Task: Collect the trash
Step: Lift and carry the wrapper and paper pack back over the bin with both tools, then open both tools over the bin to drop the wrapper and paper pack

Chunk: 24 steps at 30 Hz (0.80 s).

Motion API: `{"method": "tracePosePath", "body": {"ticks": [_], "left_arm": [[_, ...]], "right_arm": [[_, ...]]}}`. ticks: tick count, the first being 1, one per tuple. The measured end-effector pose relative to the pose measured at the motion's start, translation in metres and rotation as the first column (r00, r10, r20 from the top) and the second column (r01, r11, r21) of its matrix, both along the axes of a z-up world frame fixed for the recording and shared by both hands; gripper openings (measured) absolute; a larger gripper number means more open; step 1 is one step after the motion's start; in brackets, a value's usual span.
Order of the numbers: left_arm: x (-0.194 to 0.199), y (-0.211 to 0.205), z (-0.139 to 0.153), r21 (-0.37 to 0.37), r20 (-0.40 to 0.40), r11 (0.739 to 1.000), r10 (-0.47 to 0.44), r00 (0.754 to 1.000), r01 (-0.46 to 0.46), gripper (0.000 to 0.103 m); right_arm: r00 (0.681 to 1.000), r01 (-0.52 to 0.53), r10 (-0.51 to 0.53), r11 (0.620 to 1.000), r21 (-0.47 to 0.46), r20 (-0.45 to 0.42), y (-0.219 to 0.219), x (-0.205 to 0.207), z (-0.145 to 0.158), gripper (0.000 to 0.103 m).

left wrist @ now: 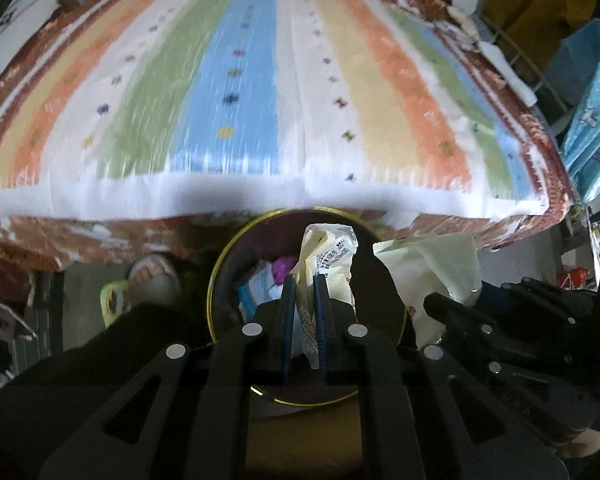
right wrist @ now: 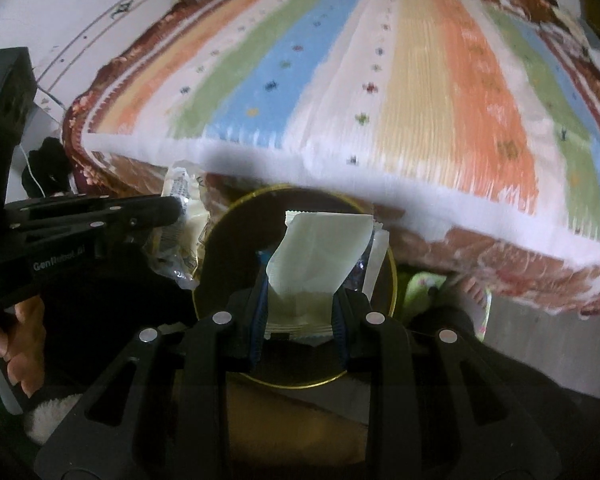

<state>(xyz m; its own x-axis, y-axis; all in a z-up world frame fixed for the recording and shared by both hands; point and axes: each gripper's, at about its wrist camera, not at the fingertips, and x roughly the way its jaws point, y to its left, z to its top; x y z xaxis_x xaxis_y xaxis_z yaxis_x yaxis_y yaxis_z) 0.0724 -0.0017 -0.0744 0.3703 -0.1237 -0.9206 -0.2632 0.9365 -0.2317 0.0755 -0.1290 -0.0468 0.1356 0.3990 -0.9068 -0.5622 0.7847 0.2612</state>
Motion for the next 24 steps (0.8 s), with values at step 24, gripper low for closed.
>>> {"method": "tracePosePath", "body": {"ticks": [24], "left_arm": [[0.027, 0.021, -0.043, -0.073, -0.118, 0.99, 0.108, 0.987, -0.117, 0.043]], "right_arm": [[0.986, 0.098, -0.104, 0.994, -0.048, -0.13, 0.009, 0.032, -0.046, 0.055]]}}
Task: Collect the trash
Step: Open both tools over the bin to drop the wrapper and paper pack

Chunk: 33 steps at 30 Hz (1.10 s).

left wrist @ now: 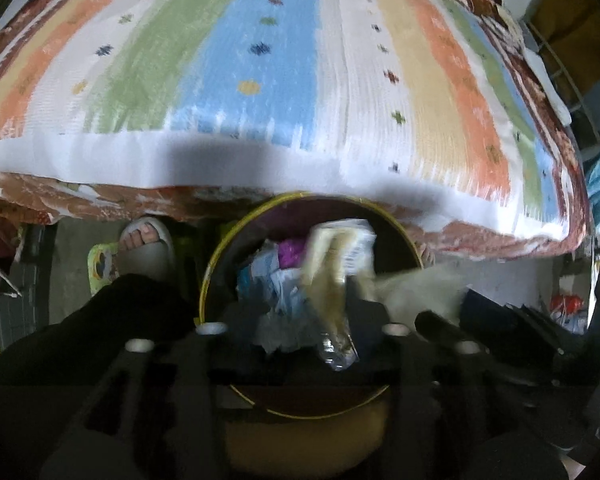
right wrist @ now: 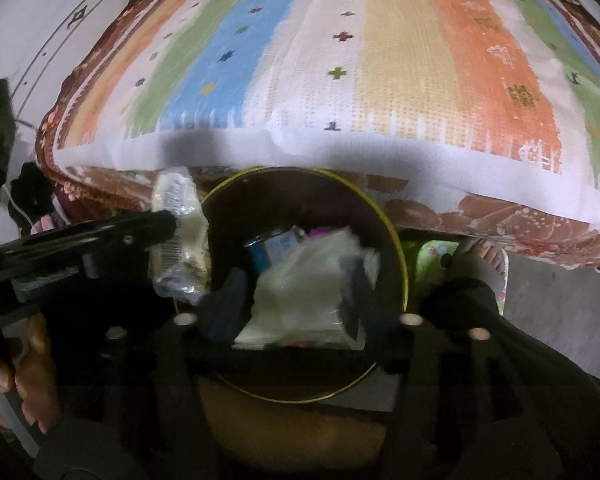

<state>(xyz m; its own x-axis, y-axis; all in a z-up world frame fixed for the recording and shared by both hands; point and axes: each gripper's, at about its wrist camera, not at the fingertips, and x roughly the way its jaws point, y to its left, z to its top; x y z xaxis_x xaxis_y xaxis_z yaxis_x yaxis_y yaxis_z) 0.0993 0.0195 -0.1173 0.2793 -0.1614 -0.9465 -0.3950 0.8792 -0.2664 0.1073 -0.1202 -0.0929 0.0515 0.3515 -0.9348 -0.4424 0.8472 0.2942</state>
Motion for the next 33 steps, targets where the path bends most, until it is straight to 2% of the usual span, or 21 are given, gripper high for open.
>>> {"method": "tracePosePath", "body": {"ticks": [5, 9, 16, 18, 22, 25, 28, 30, 31, 33], "left_arm": [[-0.002, 0.003, 0.012, 0.008, 0.039, 1.0, 0.009, 0.999, -0.009, 0.045], [-0.006, 0.007, 0.018, -0.016, 0.057, 1.0, 0.028, 0.998, -0.027, 0.047], [-0.027, 0.0, 0.041, -0.044, 0.138, 0.999, -0.017, 0.99, 0.024, 0.048], [-0.035, -0.004, 0.051, -0.015, 0.172, 0.998, -0.05, 0.984, 0.054, 0.049], [-0.053, -0.016, 0.068, 0.048, 0.249, 0.993, -0.119, 0.961, 0.111, 0.059], [-0.068, -0.026, 0.077, 0.116, 0.297, 0.982, -0.175, 0.939, 0.146, 0.067], [-0.084, -0.032, 0.085, 0.135, 0.352, 0.976, -0.208, 0.913, 0.17, 0.074], [-0.093, -0.034, 0.088, 0.136, 0.373, 0.976, -0.209, 0.904, 0.17, 0.082], [-0.098, -0.034, 0.088, 0.133, 0.379, 0.977, -0.203, 0.903, 0.164, 0.086], [-0.104, -0.034, 0.087, 0.13, 0.38, 0.979, -0.195, 0.904, 0.156, 0.09]], "right_arm": [[1.0, 0.014, -0.014, 1.0, 0.013, 0.007, -0.005, 0.001, 0.004, 0.055], [0.999, 0.019, -0.019, 1.0, 0.016, 0.031, -0.007, -0.001, 0.01, 0.055], [0.996, 0.008, -0.014, 0.998, 0.067, 0.092, -0.019, -0.013, 0.035, 0.055], [0.991, -0.003, -0.007, 0.997, 0.079, 0.132, -0.023, -0.019, 0.047, 0.055], [0.981, -0.015, -0.006, 0.994, 0.11, 0.196, -0.035, -0.03, 0.066, 0.056], [0.972, -0.021, -0.016, 0.988, 0.152, 0.236, -0.046, -0.041, 0.08, 0.062], [0.954, -0.04, -0.011, 0.986, 0.162, 0.3, -0.054, -0.057, 0.093, 0.073], [0.949, -0.048, -0.011, 0.983, 0.178, 0.315, -0.061, -0.067, 0.097, 0.083], [0.945, -0.053, -0.011, 0.981, 0.187, 0.326, -0.064, -0.074, 0.1, 0.085], [0.937, -0.068, -0.002, 0.98, 0.189, 0.349, -0.068, -0.085, 0.102, 0.094]]}}
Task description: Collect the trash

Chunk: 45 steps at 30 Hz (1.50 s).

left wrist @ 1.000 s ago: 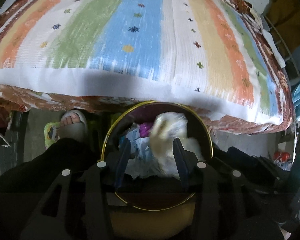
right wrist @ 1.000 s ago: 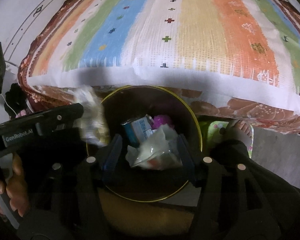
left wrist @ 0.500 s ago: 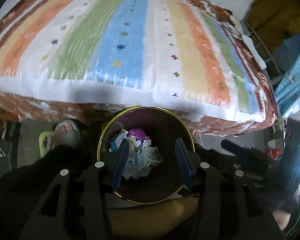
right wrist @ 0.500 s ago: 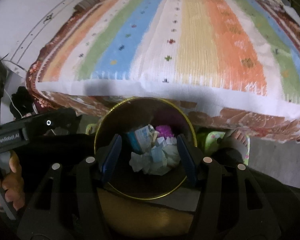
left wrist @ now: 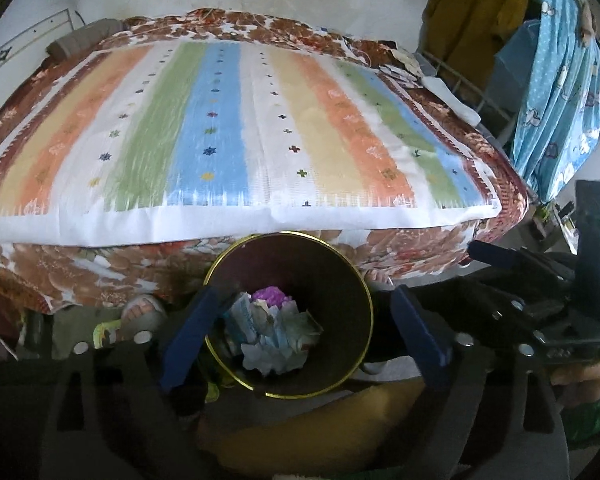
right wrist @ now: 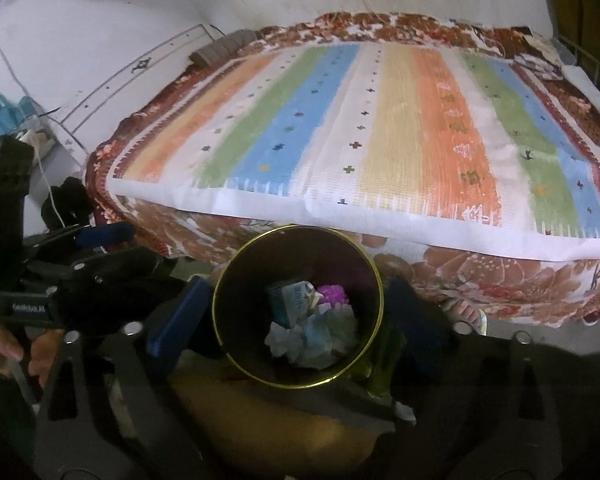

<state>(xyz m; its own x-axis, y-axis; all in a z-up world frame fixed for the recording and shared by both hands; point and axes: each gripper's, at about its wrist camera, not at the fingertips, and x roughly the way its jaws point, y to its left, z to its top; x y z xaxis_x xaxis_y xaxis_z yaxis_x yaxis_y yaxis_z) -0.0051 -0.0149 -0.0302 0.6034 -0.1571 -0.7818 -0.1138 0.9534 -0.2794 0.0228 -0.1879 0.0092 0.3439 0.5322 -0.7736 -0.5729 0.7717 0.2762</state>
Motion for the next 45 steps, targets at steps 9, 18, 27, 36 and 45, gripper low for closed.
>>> {"method": "tracePosePath", "body": {"ticks": [9, 18, 27, 36, 45], "left_arm": [[-0.013, -0.006, -0.002, 0.099, 0.029, 0.995, 0.028, 0.999, -0.03, 0.097], [-0.021, -0.005, 0.005, 0.07, 0.07, 0.997, 0.03, 0.997, -0.035, 0.097], [-0.023, -0.01, 0.006, 0.091, 0.069, 0.996, 0.019, 0.997, -0.026, 0.097], [-0.028, -0.01, 0.008, 0.088, 0.085, 0.996, 0.021, 0.996, -0.029, 0.097], [-0.028, -0.01, 0.008, 0.087, 0.085, 0.996, 0.022, 0.996, -0.03, 0.097]], "right_arm": [[0.996, -0.024, 0.024, 1.0, 0.002, 0.089, -0.004, -0.026, 0.004, 0.094], [0.996, -0.025, 0.024, 1.0, 0.006, 0.084, -0.004, -0.026, 0.004, 0.094], [0.996, -0.029, 0.027, 0.999, 0.014, 0.087, -0.004, -0.025, 0.004, 0.094], [0.995, -0.034, 0.032, 0.999, 0.018, 0.092, -0.003, -0.025, 0.007, 0.094], [0.995, -0.039, 0.037, 0.999, 0.019, 0.092, 0.0, -0.026, 0.008, 0.094]]}}
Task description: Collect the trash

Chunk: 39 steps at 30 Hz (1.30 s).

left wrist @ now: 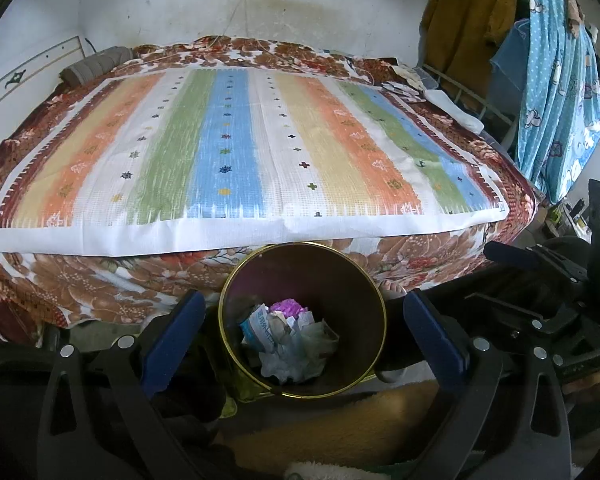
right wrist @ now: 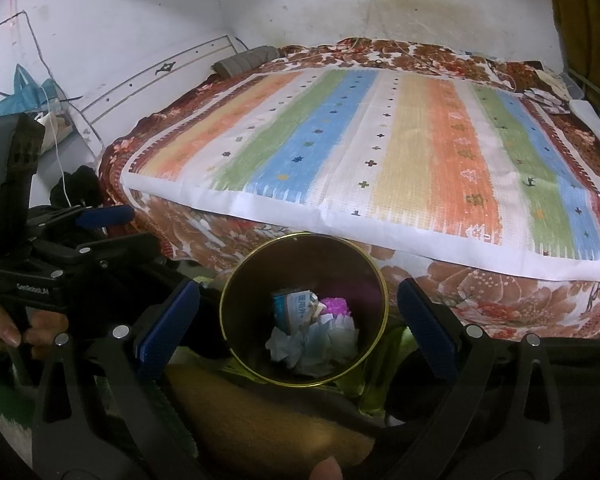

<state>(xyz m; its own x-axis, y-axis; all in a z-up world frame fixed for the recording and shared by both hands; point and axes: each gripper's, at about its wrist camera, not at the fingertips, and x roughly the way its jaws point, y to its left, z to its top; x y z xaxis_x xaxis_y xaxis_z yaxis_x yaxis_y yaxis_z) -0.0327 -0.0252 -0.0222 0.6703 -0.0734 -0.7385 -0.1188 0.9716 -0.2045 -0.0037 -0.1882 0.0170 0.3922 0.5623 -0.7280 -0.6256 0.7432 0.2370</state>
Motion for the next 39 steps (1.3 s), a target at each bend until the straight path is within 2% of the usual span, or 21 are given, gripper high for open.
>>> {"method": "tracePosePath", "body": {"ticks": [39], "left_arm": [[0.0011, -0.0002, 0.0003, 0.0, -0.002, 1.0, -0.002, 1.0, 0.002, 0.097]], "right_arm": [[1.0, -0.008, 0.008, 1.0, 0.011, 0.003, -0.0012, -0.0029, 0.0014, 0.094]]}}
